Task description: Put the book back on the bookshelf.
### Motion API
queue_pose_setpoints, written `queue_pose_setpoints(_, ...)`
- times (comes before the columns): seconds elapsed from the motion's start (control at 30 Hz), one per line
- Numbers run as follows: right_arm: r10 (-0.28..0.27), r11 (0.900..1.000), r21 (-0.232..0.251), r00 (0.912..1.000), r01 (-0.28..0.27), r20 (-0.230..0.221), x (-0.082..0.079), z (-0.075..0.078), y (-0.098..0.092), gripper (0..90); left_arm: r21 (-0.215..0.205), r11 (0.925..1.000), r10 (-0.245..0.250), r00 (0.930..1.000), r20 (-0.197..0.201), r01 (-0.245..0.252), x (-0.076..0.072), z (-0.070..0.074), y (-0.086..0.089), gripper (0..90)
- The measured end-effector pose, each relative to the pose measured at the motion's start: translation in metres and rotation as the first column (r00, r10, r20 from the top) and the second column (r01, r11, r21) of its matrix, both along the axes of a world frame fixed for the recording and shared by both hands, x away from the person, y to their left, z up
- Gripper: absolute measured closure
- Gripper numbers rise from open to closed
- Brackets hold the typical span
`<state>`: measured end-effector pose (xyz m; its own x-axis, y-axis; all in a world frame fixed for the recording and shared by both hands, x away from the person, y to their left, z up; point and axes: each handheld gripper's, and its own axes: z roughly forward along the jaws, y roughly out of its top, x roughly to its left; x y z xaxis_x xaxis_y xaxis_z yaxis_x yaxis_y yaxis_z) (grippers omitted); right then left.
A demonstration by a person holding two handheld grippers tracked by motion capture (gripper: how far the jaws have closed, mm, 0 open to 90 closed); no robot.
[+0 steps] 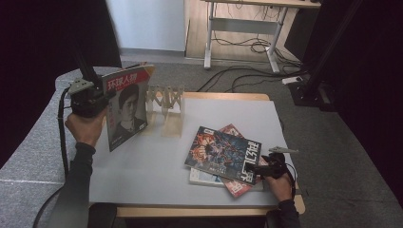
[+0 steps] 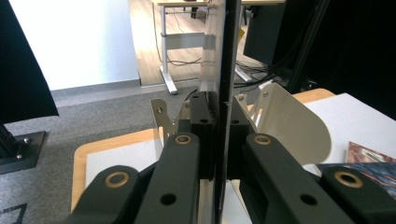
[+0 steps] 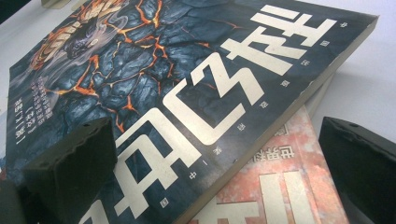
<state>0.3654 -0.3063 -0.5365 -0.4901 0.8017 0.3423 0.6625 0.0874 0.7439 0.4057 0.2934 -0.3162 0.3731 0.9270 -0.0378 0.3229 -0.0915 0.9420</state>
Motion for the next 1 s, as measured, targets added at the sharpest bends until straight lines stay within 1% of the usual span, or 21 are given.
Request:
queue_pose_setpoints(0.17,0.000,1.000,0.000,1.0000,0.000,-0.001,0.000,0.000,0.000,0.0,-0.023,0.9997,0.006,0.9999,0.013,-0.006,0.008,-0.003,-0.002,87.0)
queue_pose_setpoints(0.3,0.000,1.000,0.000,1.0000,0.000,-0.002,0.000,0.000,0.000,0.0,-0.029,0.9995,0.013,0.9996,0.024,-0.012,0.015,-0.005,-0.004,87.0)
queue_pose_setpoints(0.4,0.000,1.000,0.001,1.0000,0.000,0.001,0.000,0.000,0.000,0.0,-0.023,0.9997,0.009,0.9995,0.031,-0.008,0.018,-0.009,-0.006,87.0)
queue_pose_setpoints(0.43,0.000,1.000,0.002,1.0000,0.000,0.001,0.000,0.000,0.000,0.0,-0.017,0.9998,0.007,0.9996,0.026,-0.007,0.019,-0.010,-0.007,87.0)
queue_pose_setpoints(0.47,0.000,1.000,0.002,1.0000,0.000,0.001,0.000,0.000,0.000,0.0,-0.001,1.0000,0.005,0.9998,0.020,-0.005,0.020,-0.011,-0.008,87.0)
queue_pose_setpoints(0.5,0.000,1.000,0.002,1.0000,0.000,0.001,0.000,0.000,0.000,0.0,0.011,0.9999,-0.001,0.9997,0.023,0.000,0.019,-0.012,-0.009,86.9)
queue_pose_setpoints(0.57,0.000,1.000,0.002,1.0000,0.000,0.001,0.000,0.000,0.000,0.0,0.014,0.9999,-0.008,0.9997,0.021,0.007,0.018,-0.011,-0.009,86.9)
queue_pose_setpoints(0.6,0.000,1.000,0.002,1.0000,0.000,0.001,0.000,0.000,0.000,0.0,0.012,0.9996,-0.025,0.9996,0.009,0.025,0.017,-0.010,-0.009,86.9)
queue_pose_setpoints(0.67,0.000,1.000,0.002,1.0000,0.000,0.001,0.000,0.000,0.000,0.0,0.042,0.9986,-0.032,0.9995,0.000,0.032,0.015,-0.009,-0.009,86.7)
queue_pose_setpoints(0.73,0.000,1.000,0.003,1.0000,0.000,-0.001,0.000,0.000,0.000,0.0,0.066,0.9966,-0.047,0.9984,-0.031,0.049,0.014,-0.009,-0.009,86.5)
queue_pose_setpoints(0.8,0.000,1.000,0.003,1.0000,0.000,-0.001,0.000,0.000,0.000,0.0,0.086,0.9949,-0.049,0.9974,-0.052,0.053,0.013,-0.009,-0.008,86.4)
queue_pose_setpoints(0.83,0.000,1.000,0.003,1.0000,0.000,-0.001,0.000,0.000,0.000,0.0,0.086,0.9945,-0.054,0.9962,-0.069,0.059,0.013,-0.009,-0.007,86.3)
queue_pose_setpoints(0.87,0.000,1.000,0.002,1.0000,0.000,0.001,0.000,0.000,0.000,0.0,0.086,0.9945,-0.053,0.9957,-0.077,0.059,0.013,-0.009,-0.007,86.3)
queue_pose_setpoints(0.93,0.000,1.000,0.002,1.0000,0.000,0.001,0.000,0.000,0.000,0.0,0.082,0.9947,-0.055,0.9946,-0.088,0.062,0.012,-0.009,-0.005,86.1)
queue_pose_setpoints(1.0,0.000,1.000,0.002,1.0000,0.000,0.001,0.000,0.000,0.000,0.0,0.088,0.9940,-0.057,0.9934,-0.100,0.065,0.010,-0.008,-0.004,86.0)
